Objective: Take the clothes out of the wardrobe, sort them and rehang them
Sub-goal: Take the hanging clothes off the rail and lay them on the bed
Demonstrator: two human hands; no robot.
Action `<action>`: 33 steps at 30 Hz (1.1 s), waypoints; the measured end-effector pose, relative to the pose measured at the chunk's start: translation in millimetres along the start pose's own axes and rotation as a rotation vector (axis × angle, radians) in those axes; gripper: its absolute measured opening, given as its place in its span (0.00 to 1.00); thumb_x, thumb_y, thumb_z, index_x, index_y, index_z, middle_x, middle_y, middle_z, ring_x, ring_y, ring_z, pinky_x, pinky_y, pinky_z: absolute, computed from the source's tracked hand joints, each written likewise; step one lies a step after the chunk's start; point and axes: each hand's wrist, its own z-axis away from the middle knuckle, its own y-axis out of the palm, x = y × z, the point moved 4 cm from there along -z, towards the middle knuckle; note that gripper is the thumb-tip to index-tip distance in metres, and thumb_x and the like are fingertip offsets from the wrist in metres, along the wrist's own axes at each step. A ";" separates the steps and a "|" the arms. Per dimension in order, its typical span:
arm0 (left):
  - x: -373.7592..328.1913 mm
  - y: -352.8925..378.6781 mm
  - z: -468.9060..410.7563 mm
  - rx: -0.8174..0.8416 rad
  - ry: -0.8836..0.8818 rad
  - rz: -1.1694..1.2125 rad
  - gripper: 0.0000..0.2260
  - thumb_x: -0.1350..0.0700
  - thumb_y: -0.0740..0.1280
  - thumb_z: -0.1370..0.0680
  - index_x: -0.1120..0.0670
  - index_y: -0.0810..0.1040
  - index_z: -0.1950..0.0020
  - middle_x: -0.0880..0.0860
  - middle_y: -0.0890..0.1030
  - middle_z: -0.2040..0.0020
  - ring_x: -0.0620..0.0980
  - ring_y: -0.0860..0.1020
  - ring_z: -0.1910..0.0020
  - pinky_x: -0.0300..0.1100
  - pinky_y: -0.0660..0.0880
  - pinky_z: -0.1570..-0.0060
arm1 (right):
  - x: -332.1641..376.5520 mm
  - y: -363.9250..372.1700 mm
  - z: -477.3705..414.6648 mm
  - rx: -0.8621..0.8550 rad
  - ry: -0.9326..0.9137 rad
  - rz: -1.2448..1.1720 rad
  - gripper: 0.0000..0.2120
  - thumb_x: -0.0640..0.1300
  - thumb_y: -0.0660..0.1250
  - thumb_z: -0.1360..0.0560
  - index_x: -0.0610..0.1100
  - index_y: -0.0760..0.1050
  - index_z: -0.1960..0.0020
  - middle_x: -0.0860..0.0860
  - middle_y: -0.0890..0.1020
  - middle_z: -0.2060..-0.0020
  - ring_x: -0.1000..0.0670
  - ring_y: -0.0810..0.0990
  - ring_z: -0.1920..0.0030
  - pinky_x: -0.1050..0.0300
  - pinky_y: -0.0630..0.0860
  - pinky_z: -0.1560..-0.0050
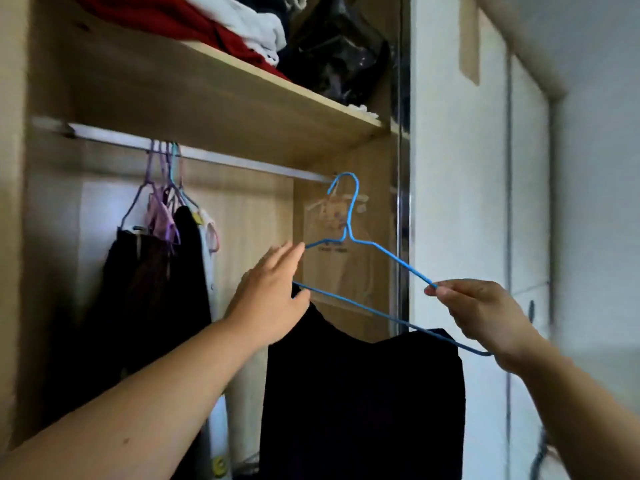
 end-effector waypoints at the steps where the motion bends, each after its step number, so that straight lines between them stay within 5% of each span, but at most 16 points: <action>1: -0.3 14.4 1.8 0.025 -0.016 0.039 0.31 0.52 0.64 0.23 0.50 0.54 0.23 0.51 0.55 0.22 0.49 0.53 0.24 0.47 0.56 0.27 | 0.2 -8.1 18.6 -0.001 0.025 -0.003 0.10 0.41 0.63 0.23 0.45 0.83 0.58 0.53 0.63 0.77 0.53 0.59 0.76 0.65 0.56 0.77; 5: 8.6 57.2 13.3 0.045 -0.132 0.140 0.26 0.50 0.58 0.20 0.52 0.55 0.23 0.55 0.57 0.23 0.54 0.56 0.25 0.53 0.60 0.30 | 11.6 -28.8 93.0 -0.058 0.110 0.065 0.12 0.39 0.63 0.23 0.48 0.84 0.58 0.49 0.62 0.75 0.51 0.58 0.74 0.58 0.54 0.73; 8: 15.9 76.0 32.7 0.000 -0.188 0.254 0.15 0.51 0.59 0.20 0.49 0.72 0.34 0.55 0.74 0.35 0.58 0.69 0.35 0.58 0.68 0.40 | 24.3 -34.3 155.1 -0.154 0.211 0.092 0.13 0.37 0.62 0.23 0.44 0.84 0.60 0.44 0.61 0.73 0.49 0.58 0.72 0.56 0.55 0.70; 11: 18.4 97.5 58.4 0.066 -0.158 0.333 0.08 0.50 0.62 0.21 0.49 0.79 0.46 0.55 0.80 0.48 0.61 0.76 0.46 0.52 0.71 0.49 | 37.0 -29.0 221.2 -0.274 0.319 0.290 0.12 0.39 0.64 0.24 0.47 0.83 0.61 0.50 0.67 0.78 0.52 0.63 0.75 0.62 0.59 0.74; 18: 2.2 129.4 186.3 0.254 0.015 0.802 0.05 0.59 0.68 0.24 0.59 0.81 0.52 0.62 0.80 0.56 0.60 0.77 0.56 0.46 0.70 0.56 | 51.0 36.1 399.8 -0.548 0.682 0.817 0.12 0.49 0.65 0.24 0.50 0.79 0.66 0.52 0.80 0.72 0.60 0.72 0.73 0.61 0.67 0.68; 20: -4.9 130.6 224.3 0.306 0.064 0.846 0.04 0.62 0.69 0.25 0.61 0.81 0.53 0.62 0.78 0.58 0.60 0.76 0.56 0.43 0.67 0.57 | 57.7 57.0 453.0 -0.586 0.796 0.826 0.13 0.50 0.65 0.24 0.52 0.76 0.68 0.53 0.80 0.71 0.59 0.73 0.72 0.59 0.69 0.67; 24: -36.5 114.3 289.7 0.420 0.289 0.836 0.04 0.63 0.71 0.28 0.62 0.82 0.56 0.65 0.80 0.61 0.64 0.78 0.58 0.54 0.74 0.55 | 85.0 89.8 562.3 -0.734 0.994 0.735 0.12 0.48 0.65 0.25 0.52 0.77 0.67 0.53 0.81 0.72 0.57 0.73 0.74 0.60 0.73 0.66; 33: -154.6 34.8 432.6 0.643 0.606 0.983 0.04 0.58 0.72 0.28 0.56 0.84 0.54 0.61 0.82 0.58 0.63 0.78 0.55 0.51 0.71 0.53 | 183.4 132.1 771.3 -1.164 1.156 0.622 0.11 0.43 0.67 0.25 0.48 0.81 0.66 0.51 0.77 0.77 0.52 0.71 0.76 0.59 0.68 0.71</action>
